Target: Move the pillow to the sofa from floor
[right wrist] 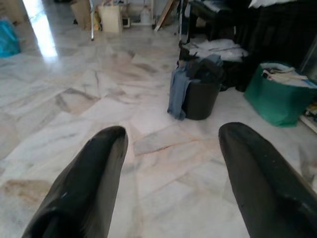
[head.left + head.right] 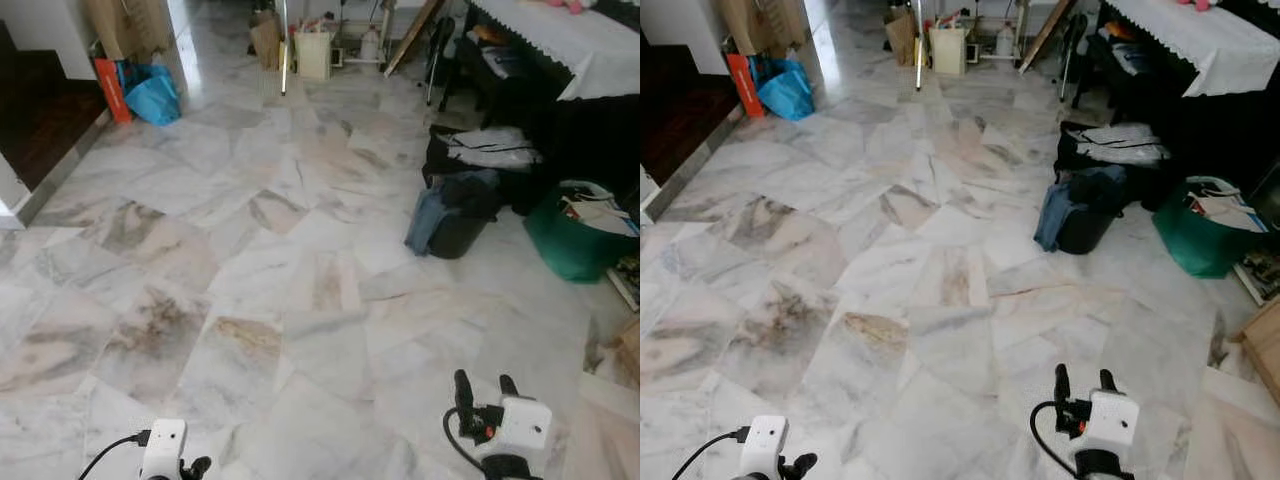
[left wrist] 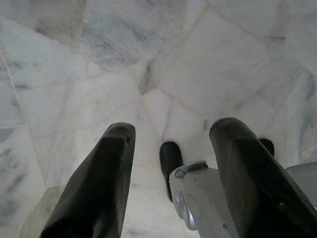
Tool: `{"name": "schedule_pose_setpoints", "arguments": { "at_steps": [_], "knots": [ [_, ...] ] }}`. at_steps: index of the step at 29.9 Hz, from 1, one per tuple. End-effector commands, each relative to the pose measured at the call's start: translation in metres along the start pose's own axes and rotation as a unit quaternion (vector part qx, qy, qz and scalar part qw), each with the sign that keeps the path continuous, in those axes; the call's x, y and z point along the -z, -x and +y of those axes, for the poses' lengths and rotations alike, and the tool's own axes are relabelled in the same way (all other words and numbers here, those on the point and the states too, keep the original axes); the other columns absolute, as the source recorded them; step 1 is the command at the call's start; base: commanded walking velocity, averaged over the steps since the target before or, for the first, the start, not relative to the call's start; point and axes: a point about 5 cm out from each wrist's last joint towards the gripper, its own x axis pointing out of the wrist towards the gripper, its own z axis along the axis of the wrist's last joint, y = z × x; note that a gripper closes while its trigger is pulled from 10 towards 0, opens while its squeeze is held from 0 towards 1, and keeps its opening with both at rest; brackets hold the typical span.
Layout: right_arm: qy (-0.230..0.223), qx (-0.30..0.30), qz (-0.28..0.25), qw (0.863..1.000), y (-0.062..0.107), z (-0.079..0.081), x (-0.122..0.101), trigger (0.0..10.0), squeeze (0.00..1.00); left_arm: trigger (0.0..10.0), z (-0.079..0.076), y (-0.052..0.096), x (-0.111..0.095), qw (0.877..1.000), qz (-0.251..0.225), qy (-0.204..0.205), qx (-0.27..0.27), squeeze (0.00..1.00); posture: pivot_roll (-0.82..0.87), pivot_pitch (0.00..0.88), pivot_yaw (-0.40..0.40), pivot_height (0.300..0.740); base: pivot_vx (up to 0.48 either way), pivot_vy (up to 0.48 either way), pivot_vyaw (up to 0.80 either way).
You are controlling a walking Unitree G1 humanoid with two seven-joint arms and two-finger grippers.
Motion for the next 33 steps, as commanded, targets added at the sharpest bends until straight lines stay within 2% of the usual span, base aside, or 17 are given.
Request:
{"name": "schedule_pose_setpoints", "arguments": {
  "at_steps": [1,5,7,9,11,12,16,17,19,21,24,26,29,33],
  "knots": [
    [0.004,0.002,0.001,1.0,0.001,-0.001,-0.003,10.0,0.0,10.0,0.002,0.001,0.004,1.0,0.006,0.005,-0.003,0.0,0.0,0.0,-0.029,0.74,0.0,0.0,0.0],
    [0.02,0.01,0.03,0.999,0.021,-0.007,0.004,10.0,0.0,10.0,0.003,0.001,0.004,1.0,0.005,0.006,-0.004,0.0,0.0,0.0,-0.03,0.74,0.0,0.0,0.0],
    [0.022,0.025,0.044,0.998,0.023,-0.014,0.008,10.0,0.0,10.0,0.003,0.001,0.004,1.0,0.005,0.007,-0.005,0.0,0.01,0.0,-0.031,0.74,0.0,0.0,0.0],
    [0.031,0.037,0.064,0.997,0.019,-0.02,0.014,10.0,0.0,10.0,0.002,0.001,0.003,1.0,0.005,0.006,-0.005,0.0,0.0,0.0,-0.027,0.74,0.0,0.0,0.0],
    [0.039,0.049,0.094,0.994,0.007,-0.024,0.021,10.0,0.0,10.0,0.002,0.001,0.003,1.0,0.005,0.006,-0.004,0.0,0.0,0.0,-0.023,0.74,0.0,0.0,0.0],
    [0.039,0.049,0.094,0.994,0.007,-0.024,0.021,10.0,0.0,10.0,0.002,0.001,0.003,1.0,0.005,0.006,-0.004,0.0,0.0,0.0,-0.023,0.74,0.0,0.0,0.0],
    [0.049,0.042,0.157,0.985,-0.015,-0.025,0.036,10.0,0.0,10.0,0.001,0.001,0.002,1.0,0.005,0.006,-0.002,0.0,0.0,0.0,-0.019,0.74,0.0,0.0,0.0],
    [0.06,0.053,0.183,0.98,-0.018,-0.029,0.041,10.0,0.0,10.0,0.001,0.001,0.002,1.0,0.005,0.005,-0.001,0.0,-0.01,0.0,-0.023,0.74,0.0,0.0,0.0],
    [0.048,0.059,0.215,0.974,-0.017,-0.031,0.049,10.0,0.0,10.0,0.0,0.0,0.003,1.0,0.006,0.006,-0.001,0.0,0.0,0.0,-0.024,0.74,0.0,0.0,0.0],
    [0.043,0.058,0.272,0.96,-0.008,-0.033,0.063,10.0,0.0,10.0,0.0,0.0,0.003,1.0,0.005,0.006,-0.001,0.0,0.01,0.0,-0.024,0.74,0.0,0.0,0.0],
    [0.029,0.07,0.326,0.942,0.005,-0.035,0.077,10.0,0.0,10.0,0.0,0.0,0.003,1.0,0.005,0.006,0.0,0.0,0.01,0.0,-0.023,0.74,0.0,0.0,0.0],
    [0.011,0.068,0.393,0.917,0.025,-0.029,0.094,10.0,0.0,10.0,0.0,0.001,0.003,1.0,0.006,0.011,-0.001,0.0,0.01,0.0,-0.021,0.74,0.0,0.0,0.0],
    [-0.002,0.063,0.406,0.912,0.03,-0.024,0.099,10.0,0.0,10.0,0.0,0.001,0.004,1.0,0.007,0.012,-0.001,0.0,0.02,0.0,-0.019,0.74,0.0,0.0,0.0],
    [-0.009,0.05,0.407,0.912,0.032,-0.015,0.101,10.0,0.0,10.0,0.001,0.001,0.005,1.0,0.01,0.011,-0.006,0.0,0.02,0.0,-0.019,0.74,0.0,0.0,0.0]
  ]
}}
